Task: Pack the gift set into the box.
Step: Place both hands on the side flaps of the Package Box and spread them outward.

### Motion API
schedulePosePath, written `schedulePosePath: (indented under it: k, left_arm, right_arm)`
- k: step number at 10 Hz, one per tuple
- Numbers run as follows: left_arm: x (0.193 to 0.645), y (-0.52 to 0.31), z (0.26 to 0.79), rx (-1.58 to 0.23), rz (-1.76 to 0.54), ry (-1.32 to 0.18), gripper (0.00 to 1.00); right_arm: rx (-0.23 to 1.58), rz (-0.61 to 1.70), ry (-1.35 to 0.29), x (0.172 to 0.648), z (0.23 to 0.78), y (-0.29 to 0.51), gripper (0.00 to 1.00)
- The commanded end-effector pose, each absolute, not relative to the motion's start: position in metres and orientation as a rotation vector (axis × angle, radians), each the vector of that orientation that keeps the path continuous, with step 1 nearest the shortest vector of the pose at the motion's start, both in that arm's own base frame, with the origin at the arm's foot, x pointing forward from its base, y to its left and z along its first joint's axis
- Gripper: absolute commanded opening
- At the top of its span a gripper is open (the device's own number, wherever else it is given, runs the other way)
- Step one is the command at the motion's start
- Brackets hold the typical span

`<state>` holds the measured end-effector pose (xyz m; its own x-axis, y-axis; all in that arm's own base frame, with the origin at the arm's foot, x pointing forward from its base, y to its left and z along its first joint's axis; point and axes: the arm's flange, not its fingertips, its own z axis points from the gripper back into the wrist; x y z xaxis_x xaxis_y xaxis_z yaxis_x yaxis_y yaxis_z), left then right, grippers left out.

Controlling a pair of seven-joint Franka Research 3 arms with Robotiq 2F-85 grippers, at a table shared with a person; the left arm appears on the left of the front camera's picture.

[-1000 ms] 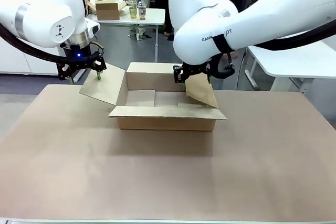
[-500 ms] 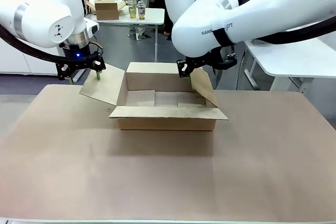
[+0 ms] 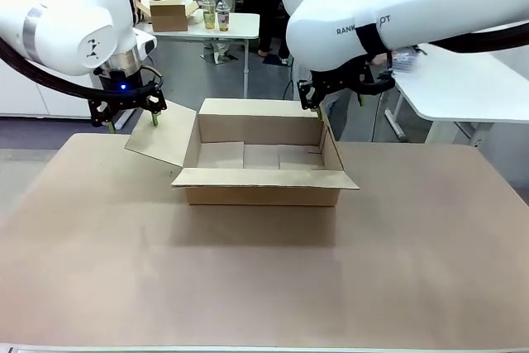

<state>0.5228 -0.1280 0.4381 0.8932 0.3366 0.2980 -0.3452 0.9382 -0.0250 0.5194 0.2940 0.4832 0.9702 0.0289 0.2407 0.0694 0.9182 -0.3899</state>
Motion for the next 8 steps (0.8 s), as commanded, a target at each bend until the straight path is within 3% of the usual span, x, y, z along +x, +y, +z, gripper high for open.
schedulePosePath:
  k: [1,8]
  left_arm:
    - [0.522,-0.129,0.439,0.049,0.369,-0.311,1.00]
    - [0.522,-0.129,0.439,0.049,0.369,-0.311,1.00]
  right_arm:
    - [-0.447,-0.064,-0.240,0.514,0.477,0.270,1.00]
    - [-0.351,-0.261,-0.155,0.513,0.450,0.190,1.00]
